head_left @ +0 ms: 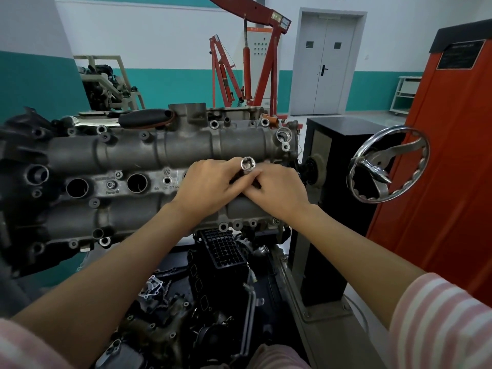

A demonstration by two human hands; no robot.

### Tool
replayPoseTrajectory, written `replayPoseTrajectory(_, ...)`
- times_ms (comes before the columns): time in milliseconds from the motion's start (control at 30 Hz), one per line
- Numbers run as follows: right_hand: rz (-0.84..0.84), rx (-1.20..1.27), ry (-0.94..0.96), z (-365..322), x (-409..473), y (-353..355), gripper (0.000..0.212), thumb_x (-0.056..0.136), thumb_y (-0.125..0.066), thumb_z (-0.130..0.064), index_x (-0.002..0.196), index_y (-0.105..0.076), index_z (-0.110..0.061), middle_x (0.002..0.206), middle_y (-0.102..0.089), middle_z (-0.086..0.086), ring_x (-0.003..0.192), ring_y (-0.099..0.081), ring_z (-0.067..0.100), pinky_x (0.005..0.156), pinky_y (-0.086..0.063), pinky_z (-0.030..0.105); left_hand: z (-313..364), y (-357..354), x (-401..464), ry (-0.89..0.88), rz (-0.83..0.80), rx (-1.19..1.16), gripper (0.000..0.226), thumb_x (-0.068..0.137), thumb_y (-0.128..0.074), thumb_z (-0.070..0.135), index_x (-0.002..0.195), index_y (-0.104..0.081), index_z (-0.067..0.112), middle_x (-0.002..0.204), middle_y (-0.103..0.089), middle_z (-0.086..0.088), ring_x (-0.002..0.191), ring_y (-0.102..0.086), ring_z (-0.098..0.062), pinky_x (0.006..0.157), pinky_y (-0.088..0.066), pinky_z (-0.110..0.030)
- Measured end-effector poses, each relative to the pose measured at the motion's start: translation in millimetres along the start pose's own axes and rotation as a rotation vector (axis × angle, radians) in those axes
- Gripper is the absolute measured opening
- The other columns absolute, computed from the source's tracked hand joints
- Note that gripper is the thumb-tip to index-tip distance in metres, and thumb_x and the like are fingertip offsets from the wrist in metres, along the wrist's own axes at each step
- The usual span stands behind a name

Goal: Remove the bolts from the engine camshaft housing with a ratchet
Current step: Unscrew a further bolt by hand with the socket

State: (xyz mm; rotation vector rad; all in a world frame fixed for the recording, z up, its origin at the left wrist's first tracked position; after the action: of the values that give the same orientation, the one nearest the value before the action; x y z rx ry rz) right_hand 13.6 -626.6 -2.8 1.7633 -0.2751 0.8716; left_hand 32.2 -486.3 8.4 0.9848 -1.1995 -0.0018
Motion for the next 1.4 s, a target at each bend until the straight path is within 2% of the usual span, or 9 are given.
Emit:
replayPoseTrajectory(200,0.000,-0.081,0.027,1.6,-0.6,-3.3,0.027,0.090,-0.048,-0.035,0.087,-0.058,-0.011,0.080,-0.062,0.002,0.070,-0.058,0.020,0.054,-0.029,0.027,1.1,-0.1,0.2,0.022,-0.048,0.012,0.053,0.087,-0.029,0.053,0.072,-0.053,0.008,0.057,-0.054,0.000,0.051,-0.052,-0.022,0.047,-0.039,-0.033)
replayPoseTrajectory(367,-0.011,-0.078,0.007,1.9,-0.1,-2.8,0.026,0.089,-0.044,-0.039,0.089,-0.039,-0.013,0.070,-0.053,-0.002,0.057,-0.052,0.017,0.046,-0.030,0.027,5.5,1.6,0.5,0.004,-0.038,-0.011,0.035,0.086,-0.032,0.045,0.074,-0.041,0.013,0.060,-0.041,0.010,0.046,-0.045,-0.020,0.044,-0.035,-0.028)
replayPoseTrajectory(433,-0.014,-0.088,-0.005,1.6,0.7,-2.4,0.029,0.088,-0.043,-0.041,0.090,-0.047,-0.013,0.072,-0.058,-0.001,0.062,-0.056,0.017,0.049,-0.034,0.028,6.0,1.6,0.5,-0.011,-0.037,-0.004,0.029,0.088,-0.032,0.042,0.075,-0.038,0.017,0.061,-0.038,0.011,0.045,-0.042,-0.019,0.045,-0.032,-0.027)
replayPoseTrajectory(600,0.008,-0.002,0.010,-1.5,-1.0,1.0,0.024,0.087,-0.053,-0.035,0.084,-0.066,-0.016,0.080,-0.068,0.000,0.075,-0.061,0.021,0.058,-0.040,0.029,1.3,0.6,-0.2,0.005,-0.027,0.007,0.051,0.088,-0.032,0.048,0.064,-0.051,0.008,0.050,-0.054,-0.006,0.045,-0.052,-0.027,0.046,-0.033,-0.028)
replayPoseTrajectory(767,0.021,-0.054,0.033,-0.2,-1.4,-1.8,0.025,0.090,-0.051,-0.031,0.086,-0.061,-0.009,0.080,-0.065,0.004,0.072,-0.060,0.023,0.056,-0.035,0.029,2.1,1.2,0.2,0.013,-0.063,0.014,0.062,0.086,-0.026,0.055,0.071,-0.058,0.005,0.054,-0.056,-0.004,0.050,-0.053,-0.022,0.048,-0.039,-0.033)
replayPoseTrajectory(933,0.004,-0.049,0.018,1.3,0.6,-1.4,0.039,0.086,-0.035,-0.044,0.097,-0.046,-0.009,0.077,-0.061,0.002,0.063,-0.059,0.020,0.051,-0.040,0.030,4.8,2.3,1.2,0.029,-0.051,-0.021,0.047,0.085,-0.029,0.049,0.077,-0.048,0.008,0.056,-0.046,0.005,0.048,-0.049,-0.022,0.045,-0.038,-0.031)
replayPoseTrajectory(1033,0.003,-0.064,0.009,1.2,1.1,-0.8,0.047,0.083,-0.030,-0.051,0.098,-0.049,-0.011,0.078,-0.063,0.001,0.066,-0.060,0.018,0.053,-0.045,0.031,4.8,2.6,0.5,0.020,-0.030,-0.010,0.041,0.087,-0.031,0.044,0.071,-0.046,0.009,0.051,-0.048,0.000,0.044,-0.049,-0.026,0.043,-0.036,-0.029)
replayPoseTrajectory(1200,0.021,-0.006,0.014,-0.5,-0.8,0.7,0.028,0.088,-0.049,-0.037,0.074,-0.060,-0.016,0.071,-0.064,0.000,0.068,-0.059,0.021,0.053,-0.034,0.028,2.2,1.2,-0.6,0.044,0.003,0.002,0.052,0.087,-0.036,0.045,0.057,-0.050,0.004,0.043,-0.049,-0.009,0.039,-0.047,-0.027,0.045,-0.030,-0.027)
replayPoseTrajectory(1400,-0.022,-0.070,0.022,0.2,-1.2,-0.2,0.027,0.092,-0.044,-0.035,0.084,-0.052,-0.011,0.078,-0.058,-0.001,0.064,-0.048,0.012,0.054,-0.028,0.028,2.9,1.6,0.6,0.060,-0.042,0.000,0.061,0.085,-0.027,0.054,0.073,-0.058,0.003,0.053,-0.054,-0.005,0.048,-0.051,-0.023,0.047,-0.037,-0.031)
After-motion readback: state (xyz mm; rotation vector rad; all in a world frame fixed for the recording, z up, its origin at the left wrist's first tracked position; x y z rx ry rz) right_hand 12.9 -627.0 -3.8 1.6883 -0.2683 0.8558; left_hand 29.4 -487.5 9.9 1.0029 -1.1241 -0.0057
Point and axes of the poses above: each hand's wrist, its own x-axis towards the middle knuckle, its own y-axis out of the back of the hand, z = x × y, the point moved 1 cm from there along x, towards the middle knuckle
